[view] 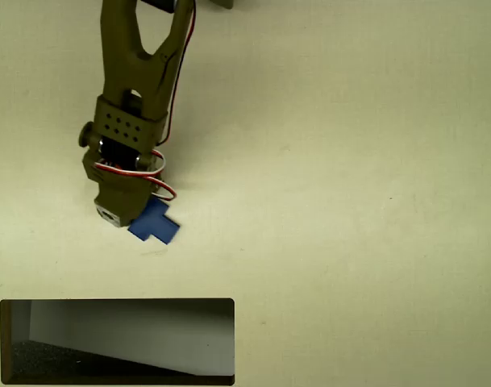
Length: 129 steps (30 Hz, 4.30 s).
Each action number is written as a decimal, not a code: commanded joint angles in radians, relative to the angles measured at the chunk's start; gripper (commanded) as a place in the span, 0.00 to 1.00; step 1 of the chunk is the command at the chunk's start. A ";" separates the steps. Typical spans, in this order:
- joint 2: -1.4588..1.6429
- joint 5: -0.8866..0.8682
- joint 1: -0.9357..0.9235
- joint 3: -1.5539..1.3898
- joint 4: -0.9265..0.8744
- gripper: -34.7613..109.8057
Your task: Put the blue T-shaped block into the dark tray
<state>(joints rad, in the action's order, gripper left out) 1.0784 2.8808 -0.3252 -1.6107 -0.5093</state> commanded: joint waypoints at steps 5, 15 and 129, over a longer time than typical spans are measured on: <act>-0.092 -0.123 0.063 0.138 0.012 0.24; -0.064 -0.488 0.084 0.405 0.144 0.24; -1.233 -1.269 0.324 1.322 1.149 0.24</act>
<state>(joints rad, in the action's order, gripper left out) -0.1549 1.6230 -0.0107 -0.2669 0.5706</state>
